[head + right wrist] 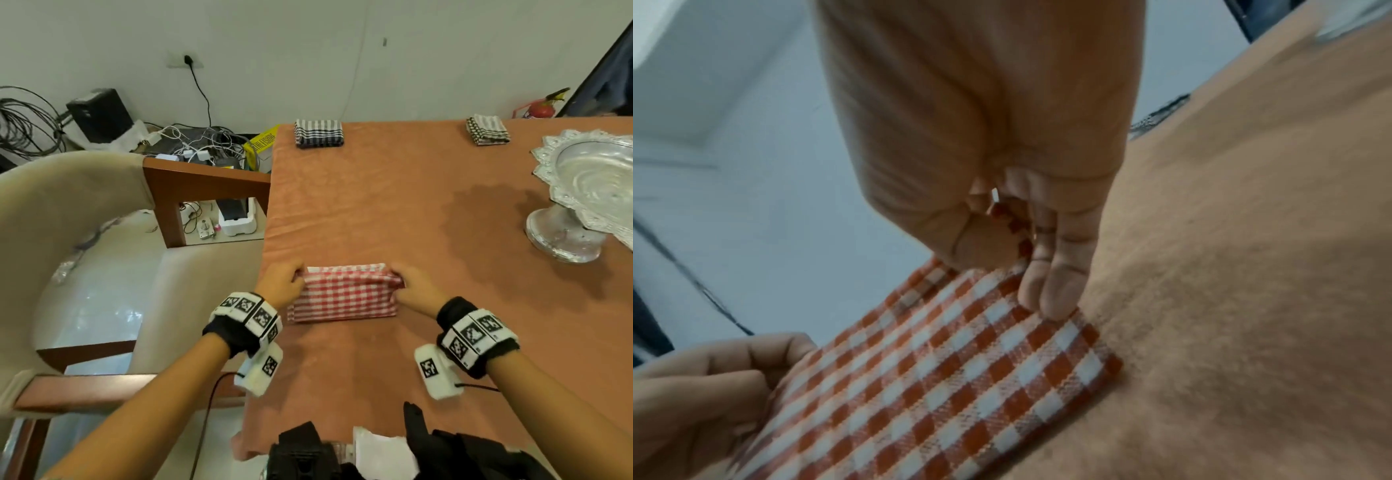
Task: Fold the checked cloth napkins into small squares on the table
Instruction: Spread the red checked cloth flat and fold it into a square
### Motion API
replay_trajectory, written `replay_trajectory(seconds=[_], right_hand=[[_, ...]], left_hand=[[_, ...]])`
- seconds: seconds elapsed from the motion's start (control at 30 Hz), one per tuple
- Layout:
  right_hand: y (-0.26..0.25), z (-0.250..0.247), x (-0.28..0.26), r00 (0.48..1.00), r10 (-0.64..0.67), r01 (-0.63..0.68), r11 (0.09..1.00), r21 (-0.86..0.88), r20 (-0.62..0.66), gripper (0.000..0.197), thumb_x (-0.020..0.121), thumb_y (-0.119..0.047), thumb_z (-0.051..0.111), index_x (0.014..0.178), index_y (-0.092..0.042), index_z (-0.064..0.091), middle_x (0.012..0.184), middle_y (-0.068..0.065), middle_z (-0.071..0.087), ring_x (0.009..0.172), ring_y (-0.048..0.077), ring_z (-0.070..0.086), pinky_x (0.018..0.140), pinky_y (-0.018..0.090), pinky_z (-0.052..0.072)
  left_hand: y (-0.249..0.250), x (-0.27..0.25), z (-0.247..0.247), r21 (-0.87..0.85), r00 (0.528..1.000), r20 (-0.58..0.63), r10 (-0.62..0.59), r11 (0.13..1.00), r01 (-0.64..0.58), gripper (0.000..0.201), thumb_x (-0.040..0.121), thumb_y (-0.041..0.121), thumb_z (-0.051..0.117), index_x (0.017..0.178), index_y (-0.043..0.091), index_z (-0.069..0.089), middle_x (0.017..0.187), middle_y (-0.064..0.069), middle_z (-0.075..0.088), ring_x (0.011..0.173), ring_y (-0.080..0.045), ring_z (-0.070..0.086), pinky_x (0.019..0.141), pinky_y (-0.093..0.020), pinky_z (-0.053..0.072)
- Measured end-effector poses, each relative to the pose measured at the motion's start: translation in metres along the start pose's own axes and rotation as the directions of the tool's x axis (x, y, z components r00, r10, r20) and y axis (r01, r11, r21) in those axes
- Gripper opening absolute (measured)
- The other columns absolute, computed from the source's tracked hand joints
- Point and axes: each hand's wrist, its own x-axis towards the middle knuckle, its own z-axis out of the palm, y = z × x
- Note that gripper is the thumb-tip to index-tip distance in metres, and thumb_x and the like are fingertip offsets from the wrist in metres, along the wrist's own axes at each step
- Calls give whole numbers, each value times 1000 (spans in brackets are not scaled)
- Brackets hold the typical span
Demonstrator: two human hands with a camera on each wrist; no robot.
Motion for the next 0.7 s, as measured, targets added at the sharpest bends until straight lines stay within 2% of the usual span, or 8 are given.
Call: replay_trajectory(seconds=[0.13, 0.3, 0.37, 0.43, 0.5, 0.57, 0.63, 0.7], right_hand=[[-5, 6, 25, 997, 64, -64, 998, -14, -49, 29, 90, -10, 54, 68, -20, 38, 71, -2, 45, 65, 15, 46, 53, 22, 33], [-4, 19, 54, 973, 188, -210, 961, -180, -131, 38, 96, -19, 42, 60, -12, 35, 67, 7, 44, 77, 25, 44, 66, 31, 33], [-4, 20, 56, 958, 222, -258, 944, -205, -182, 35, 97, -22, 38, 64, -10, 43, 77, 12, 55, 80, 30, 52, 70, 35, 42], [-5, 21, 51, 940, 168, -259, 917, -304, -295, 23, 96, -23, 39, 97, -6, 55, 104, 15, 61, 97, 33, 56, 81, 39, 47], [-10, 27, 43, 944, 20, -181, 866, -466, -331, 29, 93, -18, 43, 120, -10, 49, 121, 10, 55, 112, 29, 50, 90, 40, 44], [-20, 40, 33, 961, -118, -43, 829, -557, -249, 38, 90, -15, 43, 128, -15, 46, 133, 7, 49, 123, 28, 43, 97, 40, 38], [-27, 58, 26, 982, -163, 77, 792, -606, -90, 48, 93, -18, 41, 140, -15, 34, 150, 7, 32, 139, 25, 26, 109, 45, 26], [-24, 70, 26, 994, -65, 107, 782, -613, 90, 55, 99, -25, 32, 149, -17, 12, 159, 3, 4, 147, 23, 1, 116, 51, 7]], left_hand=[[-3, 27, 8, 3, 990, -83, -111, 994, 112, 11, 87, -1, 46, 81, 7, 49, 84, -15, 53, 79, -23, 47, 69, -26, 32], [-8, 39, 21, 58, 966, -168, -198, 976, 211, 20, 92, 6, 44, 104, 0, 58, 111, -19, 61, 101, -31, 56, 86, -35, 44], [-7, 33, 22, 154, 944, -307, -122, 972, 175, 24, 92, 12, 46, 114, 6, 55, 118, -13, 57, 107, -29, 54, 94, -38, 44], [-2, 22, 25, 315, 945, -318, 82, 949, 24, 27, 92, 13, 46, 117, 9, 54, 115, -10, 58, 104, -27, 56, 92, -38, 46], [8, 7, 32, 370, 937, -144, 318, 896, -247, 24, 91, 11, 44, 107, 5, 60, 102, -12, 63, 90, -30, 61, 79, -39, 51], [8, 0, 45, 372, 904, 86, 419, 828, -419, 25, 83, 13, 43, 88, 3, 66, 84, -13, 66, 72, -30, 64, 63, -34, 55], [0, 5, 56, 410, 906, 144, 398, 809, -421, 34, 85, 14, 42, 106, 0, 65, 106, -19, 66, 94, -32, 65, 82, -33, 55], [-9, 8, 58, 478, 957, 211, 198, 833, -278, 49, 98, 19, 33, 142, -1, 30, 150, -20, 29, 139, -31, 31, 116, -34, 23]])
